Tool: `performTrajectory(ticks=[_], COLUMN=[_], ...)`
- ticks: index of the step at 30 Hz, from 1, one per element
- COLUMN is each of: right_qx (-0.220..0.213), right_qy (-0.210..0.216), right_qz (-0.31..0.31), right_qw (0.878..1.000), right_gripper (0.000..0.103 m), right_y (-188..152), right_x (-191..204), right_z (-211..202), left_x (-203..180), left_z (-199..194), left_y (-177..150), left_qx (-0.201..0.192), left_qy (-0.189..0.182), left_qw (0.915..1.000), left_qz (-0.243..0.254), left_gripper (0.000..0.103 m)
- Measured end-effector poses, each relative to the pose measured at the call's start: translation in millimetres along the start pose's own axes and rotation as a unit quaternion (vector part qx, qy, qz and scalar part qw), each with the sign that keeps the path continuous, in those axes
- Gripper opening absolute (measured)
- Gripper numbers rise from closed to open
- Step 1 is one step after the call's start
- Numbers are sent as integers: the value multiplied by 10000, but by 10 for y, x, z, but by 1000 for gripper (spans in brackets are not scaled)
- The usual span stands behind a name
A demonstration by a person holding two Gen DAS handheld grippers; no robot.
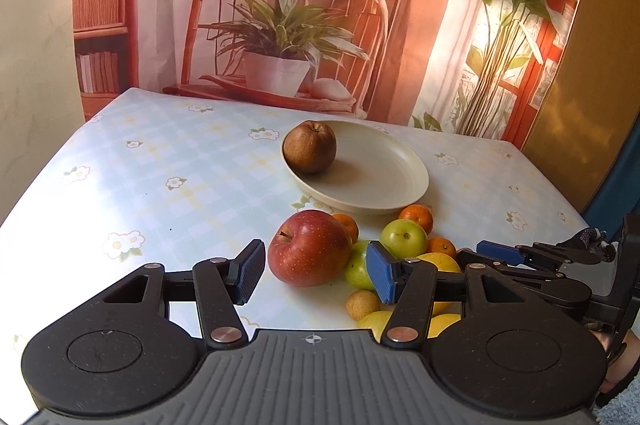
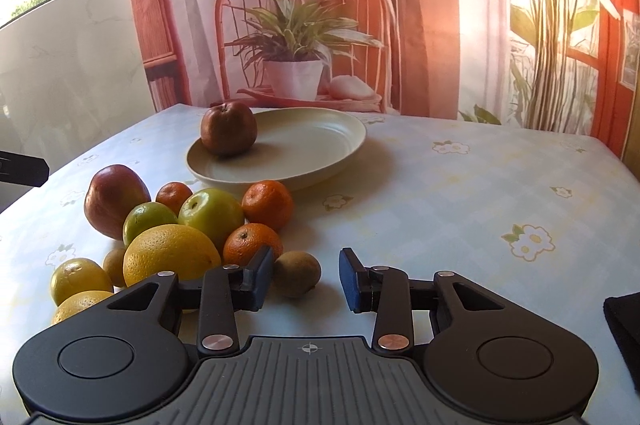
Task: Organize fruits
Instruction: 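Move the left tool toward the pale green apple while the right tool grasps the kiwi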
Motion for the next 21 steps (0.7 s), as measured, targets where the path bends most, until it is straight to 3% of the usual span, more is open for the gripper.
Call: performTrajectory(ticks=[7, 8, 17, 21], right_qx=[52, 102, 26, -35], right_qy=[108, 167, 157, 23], right_qz=[16, -10, 89, 206], right_qw=[9999, 9998, 9998, 9998], right_gripper=[31, 24, 23, 23], right_y=[-15, -24, -21, -10], right_x=[23, 44, 15, -43], right_z=[18, 31, 3, -10], left_x=[-12, -13, -49, -113], left_z=[56, 64, 112, 211], left_y=[-28, -31, -51, -123], left_qx=[120, 137, 263, 506], left_qy=[-46, -51, -178, -423], left_qw=[9999, 9999, 9995, 9978], left_qz=[-24, -26, 1, 20], left_gripper=[59, 59, 58, 58])
Point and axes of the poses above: each gripper's, at about its wrist camera, not at the fingertips, and z roughly the way its jaws point, x to its left, y to its top, the point moved 10 cm from there along z, roughly the way its jaws point, and after that the axes turned 15 degrees about x, right-handed, at the moved point
